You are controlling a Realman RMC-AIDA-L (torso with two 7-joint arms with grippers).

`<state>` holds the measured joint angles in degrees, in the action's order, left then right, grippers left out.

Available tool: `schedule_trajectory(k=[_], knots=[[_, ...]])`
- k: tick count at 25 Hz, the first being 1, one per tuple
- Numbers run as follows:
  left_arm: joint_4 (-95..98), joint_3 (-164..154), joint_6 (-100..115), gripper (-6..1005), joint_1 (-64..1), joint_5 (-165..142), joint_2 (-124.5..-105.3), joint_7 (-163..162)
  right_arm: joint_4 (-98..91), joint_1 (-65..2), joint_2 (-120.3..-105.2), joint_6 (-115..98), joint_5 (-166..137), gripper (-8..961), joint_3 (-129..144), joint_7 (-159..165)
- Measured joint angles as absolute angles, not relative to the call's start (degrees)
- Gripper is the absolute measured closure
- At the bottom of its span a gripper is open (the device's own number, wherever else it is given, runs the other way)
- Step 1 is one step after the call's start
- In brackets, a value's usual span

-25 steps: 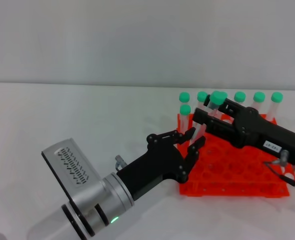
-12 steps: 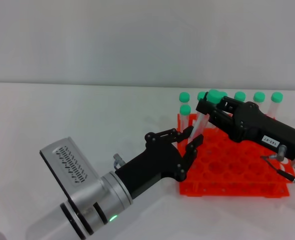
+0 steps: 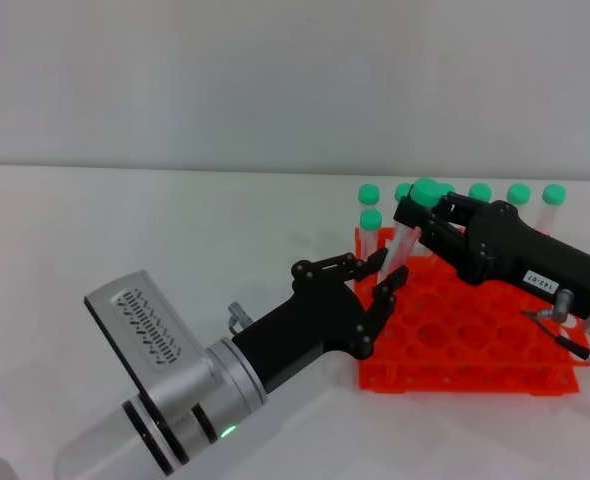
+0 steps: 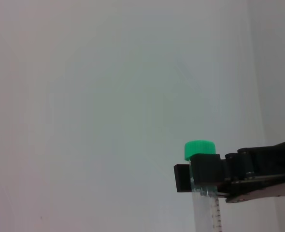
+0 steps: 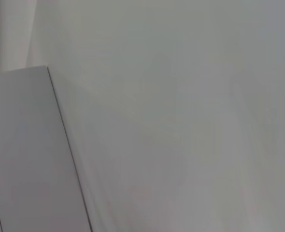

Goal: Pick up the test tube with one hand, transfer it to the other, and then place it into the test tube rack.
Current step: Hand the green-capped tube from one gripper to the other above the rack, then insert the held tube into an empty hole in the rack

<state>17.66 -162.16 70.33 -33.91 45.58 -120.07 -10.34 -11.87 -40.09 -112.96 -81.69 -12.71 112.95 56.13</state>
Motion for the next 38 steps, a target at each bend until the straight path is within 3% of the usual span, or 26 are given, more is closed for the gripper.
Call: schedule_trajectory(k=[11, 17, 24, 31, 38], knots=[[18.34, -162.21, 67.19, 743, -34.42, 45.59, -120.4, -5.61, -11.88, -40.66, -112.85, -81.4, -12.79, 746, 112.94, 55.98], [18.49, -162.08, 67.14, 518, -34.25, 47.25, -120.42, -5.47, -11.88, -40.84, -112.97, -80.35, -12.48, 747, 112.79, 55.12], [19.1, -162.05, 67.94, 302, -30.66, 51.37, -120.36, -5.46, -12.66, -40.71, -114.5, -76.21, -12.55, 747, 107.97, 49.98], [19.07, -162.07, 77.21, 241, -22.55, 58.49, -120.25, -5.43, -18.71, -39.16, -116.0, -65.1, -12.27, 746, 106.18, 41.96], [18.44, -162.06, 80.34, 245, -18.42, 66.47, -119.99, -5.72, -22.03, -38.33, -116.19, -58.27, -11.38, 746, 106.67, 39.37]])
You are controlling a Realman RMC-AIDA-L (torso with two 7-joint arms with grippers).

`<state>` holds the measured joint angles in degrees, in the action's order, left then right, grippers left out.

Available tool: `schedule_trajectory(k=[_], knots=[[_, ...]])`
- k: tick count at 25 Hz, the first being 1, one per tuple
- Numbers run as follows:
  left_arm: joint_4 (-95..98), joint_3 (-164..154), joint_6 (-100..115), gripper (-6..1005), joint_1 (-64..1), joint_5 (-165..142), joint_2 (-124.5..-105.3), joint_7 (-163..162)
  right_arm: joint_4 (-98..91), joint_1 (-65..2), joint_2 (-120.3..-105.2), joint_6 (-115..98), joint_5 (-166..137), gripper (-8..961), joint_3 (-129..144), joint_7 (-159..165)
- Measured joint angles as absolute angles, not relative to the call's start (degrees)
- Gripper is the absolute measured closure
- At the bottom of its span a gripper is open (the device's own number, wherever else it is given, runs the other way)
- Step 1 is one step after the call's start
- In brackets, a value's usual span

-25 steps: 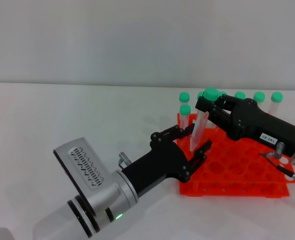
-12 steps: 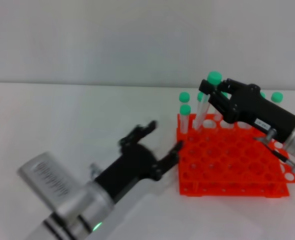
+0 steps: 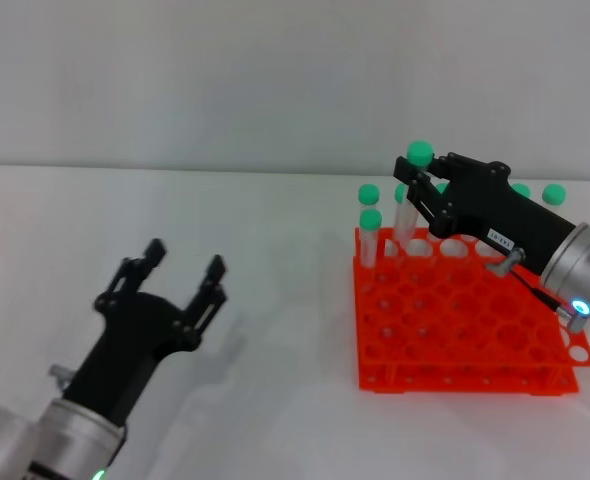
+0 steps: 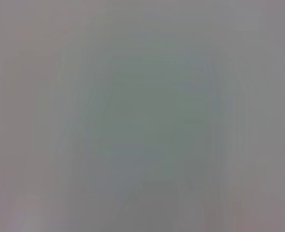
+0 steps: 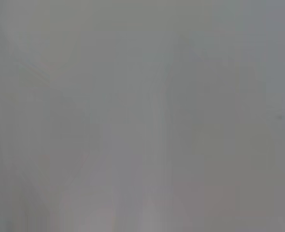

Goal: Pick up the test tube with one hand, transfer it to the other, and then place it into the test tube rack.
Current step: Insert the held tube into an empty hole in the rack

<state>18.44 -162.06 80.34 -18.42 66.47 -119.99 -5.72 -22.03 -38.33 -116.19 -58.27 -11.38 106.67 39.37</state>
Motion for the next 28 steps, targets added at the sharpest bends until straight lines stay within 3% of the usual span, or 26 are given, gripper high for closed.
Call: schedule_trajectory(k=[13, 28], knots=[[18.24, -158.83, 81.99, 249, -14.66, 69.35, -119.88, -5.84, -22.83, -39.26, -116.2, -52.63, 13.84, 746, 123.93, 27.21], [18.28, -158.46, 81.88, 251, -15.01, 69.44, -119.88, -5.89, -23.15, -40.13, -116.19, -49.22, 17.1, 745, 127.85, 25.98]])
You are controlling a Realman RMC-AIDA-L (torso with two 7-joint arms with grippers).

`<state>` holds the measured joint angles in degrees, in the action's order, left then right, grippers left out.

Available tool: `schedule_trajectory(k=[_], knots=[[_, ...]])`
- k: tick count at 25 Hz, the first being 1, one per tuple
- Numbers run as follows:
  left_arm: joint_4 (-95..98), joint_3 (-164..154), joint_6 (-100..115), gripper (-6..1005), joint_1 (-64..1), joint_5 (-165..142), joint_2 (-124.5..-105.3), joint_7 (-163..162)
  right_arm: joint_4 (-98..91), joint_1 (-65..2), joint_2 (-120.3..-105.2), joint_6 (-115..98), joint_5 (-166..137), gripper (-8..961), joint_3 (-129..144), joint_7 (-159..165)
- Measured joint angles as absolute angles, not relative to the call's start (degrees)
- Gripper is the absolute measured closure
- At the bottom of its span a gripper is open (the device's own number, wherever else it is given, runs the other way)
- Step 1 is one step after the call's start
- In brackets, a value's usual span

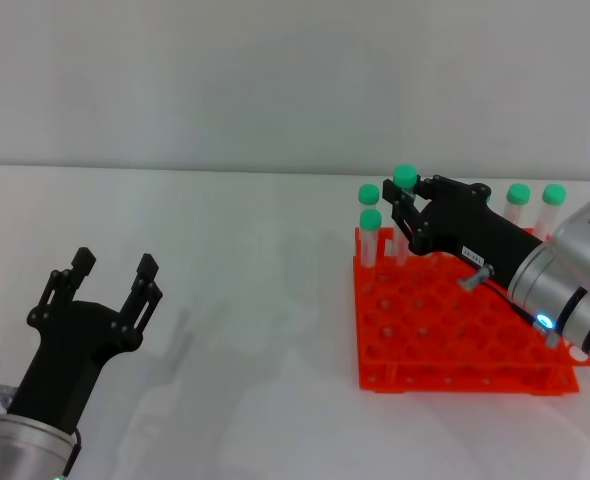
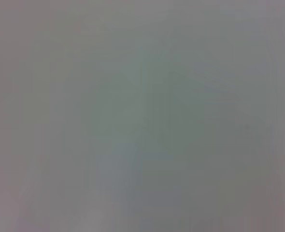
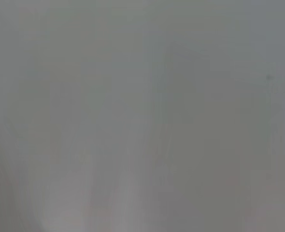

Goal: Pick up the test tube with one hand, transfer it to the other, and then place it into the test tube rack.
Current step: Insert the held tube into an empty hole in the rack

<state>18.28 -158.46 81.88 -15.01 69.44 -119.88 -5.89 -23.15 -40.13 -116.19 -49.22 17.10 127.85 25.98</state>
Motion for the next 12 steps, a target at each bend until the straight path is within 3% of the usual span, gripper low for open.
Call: schedule_trajectory(k=[12], knots=[[18.28, -158.47, 81.72, 252, -15.03, 69.44, -119.88, -5.89, -23.79, -41.14, -116.19, -46.51, 27.85, 745, 133.9, 20.11]])
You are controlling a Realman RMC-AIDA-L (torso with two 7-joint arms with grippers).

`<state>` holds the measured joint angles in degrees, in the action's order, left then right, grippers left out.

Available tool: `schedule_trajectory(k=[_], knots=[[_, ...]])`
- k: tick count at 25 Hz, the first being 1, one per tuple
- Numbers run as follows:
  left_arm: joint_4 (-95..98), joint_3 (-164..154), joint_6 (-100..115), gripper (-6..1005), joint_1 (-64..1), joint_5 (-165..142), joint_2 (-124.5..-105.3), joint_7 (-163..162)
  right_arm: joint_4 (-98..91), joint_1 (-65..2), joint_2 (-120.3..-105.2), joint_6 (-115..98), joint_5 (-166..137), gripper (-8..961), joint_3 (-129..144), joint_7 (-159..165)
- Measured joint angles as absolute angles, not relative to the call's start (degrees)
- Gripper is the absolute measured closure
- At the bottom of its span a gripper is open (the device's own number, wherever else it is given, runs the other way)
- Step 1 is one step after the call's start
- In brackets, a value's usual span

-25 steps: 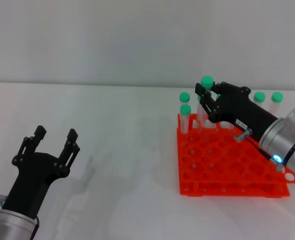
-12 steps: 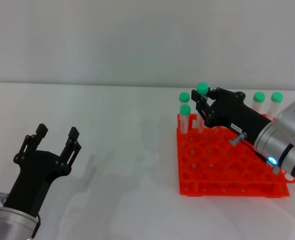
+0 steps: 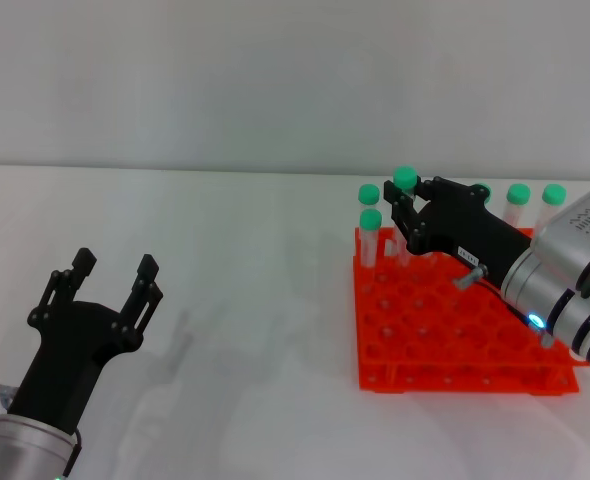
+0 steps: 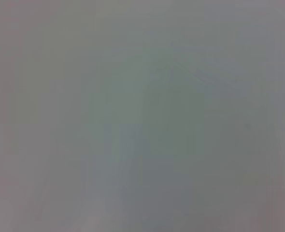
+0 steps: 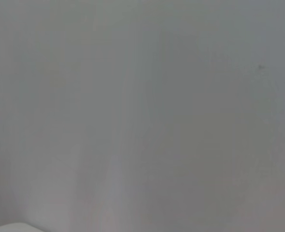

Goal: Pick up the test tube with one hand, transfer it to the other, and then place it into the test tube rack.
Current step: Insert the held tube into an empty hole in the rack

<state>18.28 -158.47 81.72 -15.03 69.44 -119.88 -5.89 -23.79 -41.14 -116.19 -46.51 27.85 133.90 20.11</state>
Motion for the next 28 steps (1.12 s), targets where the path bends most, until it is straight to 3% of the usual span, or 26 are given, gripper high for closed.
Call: schedule_trajectory(k=[28], knots=[[18.28, -157.59, 81.52, 252, -15.6, 69.44, -119.79, -5.89, -24.18, -39.04, -116.19, -43.48, 27.77, 746, 136.42, 20.11]])
